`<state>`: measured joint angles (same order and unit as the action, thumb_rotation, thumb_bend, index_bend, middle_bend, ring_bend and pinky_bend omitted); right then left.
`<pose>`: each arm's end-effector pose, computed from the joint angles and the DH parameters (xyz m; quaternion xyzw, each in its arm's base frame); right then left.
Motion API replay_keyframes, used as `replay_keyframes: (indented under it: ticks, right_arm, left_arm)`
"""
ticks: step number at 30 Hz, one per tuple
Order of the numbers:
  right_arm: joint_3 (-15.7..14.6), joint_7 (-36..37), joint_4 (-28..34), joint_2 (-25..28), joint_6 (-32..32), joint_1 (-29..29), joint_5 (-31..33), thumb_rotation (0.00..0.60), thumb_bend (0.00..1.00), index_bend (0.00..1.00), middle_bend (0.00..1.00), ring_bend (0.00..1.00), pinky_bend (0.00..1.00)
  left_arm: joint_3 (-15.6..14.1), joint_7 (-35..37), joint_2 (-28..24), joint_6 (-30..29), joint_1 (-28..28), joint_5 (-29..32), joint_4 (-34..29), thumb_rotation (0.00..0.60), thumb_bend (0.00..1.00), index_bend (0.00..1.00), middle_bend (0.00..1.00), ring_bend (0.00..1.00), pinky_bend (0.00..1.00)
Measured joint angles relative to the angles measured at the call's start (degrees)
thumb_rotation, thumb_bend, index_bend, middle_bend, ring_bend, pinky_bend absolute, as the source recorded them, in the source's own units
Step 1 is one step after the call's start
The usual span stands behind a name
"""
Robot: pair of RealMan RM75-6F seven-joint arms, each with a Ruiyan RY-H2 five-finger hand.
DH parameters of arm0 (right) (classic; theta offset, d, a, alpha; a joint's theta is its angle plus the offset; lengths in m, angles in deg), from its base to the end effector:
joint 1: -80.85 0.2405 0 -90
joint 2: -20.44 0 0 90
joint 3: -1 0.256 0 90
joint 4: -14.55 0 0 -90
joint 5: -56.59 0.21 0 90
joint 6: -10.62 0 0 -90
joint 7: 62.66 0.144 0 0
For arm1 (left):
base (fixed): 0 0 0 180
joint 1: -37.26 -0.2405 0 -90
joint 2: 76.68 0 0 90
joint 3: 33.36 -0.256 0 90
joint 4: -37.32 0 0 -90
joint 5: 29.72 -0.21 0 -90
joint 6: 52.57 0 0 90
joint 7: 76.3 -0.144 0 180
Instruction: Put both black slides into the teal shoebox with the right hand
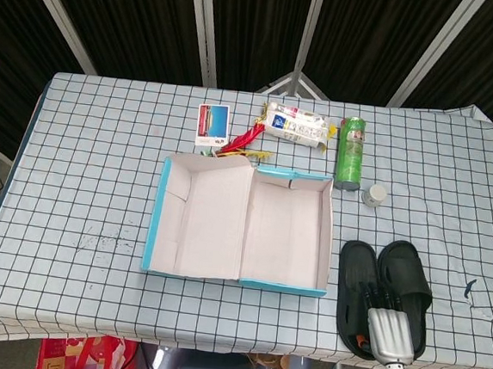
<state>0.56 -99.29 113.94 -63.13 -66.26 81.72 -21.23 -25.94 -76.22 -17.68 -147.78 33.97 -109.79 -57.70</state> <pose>-0.2694 -0.1393 0.0242 0.6580 -0.4351 0.2380 0.5666 -0.3267 0.1472 0.2232 -0.4937 -0.3519 -0.3884 0.6940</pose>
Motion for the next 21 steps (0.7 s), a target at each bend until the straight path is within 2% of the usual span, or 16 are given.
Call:
replay_keyframes:
  ticks: [6,13,21]
  right_arm:
    - [0.1,1.52,1.3,1.02,-1.2,0.4,-1.82,0.6,0.26,0.33,0.3,0.09,0.03]
    - [-0.08,-0.01,6.3,5.25,-1.21,0.91,-1.28,0.6,0.26,0.41,0.36,0.1,0.01]
    - [0.7,-1.44,10.25,8.82,-3.06,1.54,-1.85,0.6,0.26,0.44,0.38,0.11,0.01]
  left_arm:
    - [-0.23,0.28,-0.11,0.4,0.11,-0.28,-0.14,0.6,0.37,0.11,0.05,0.0,0.09]
    - [-0.54,1.33,-0.49,0.5,0.04,-0.85,-0.24,0.6,0.37,0.11,0.05,0.0,0.09]
    - [-0.69,1.67,-0.65,0.33,-0.08,-1.13,-0.39,0.6,0.37,0.11,0.05,0.0,0.09]
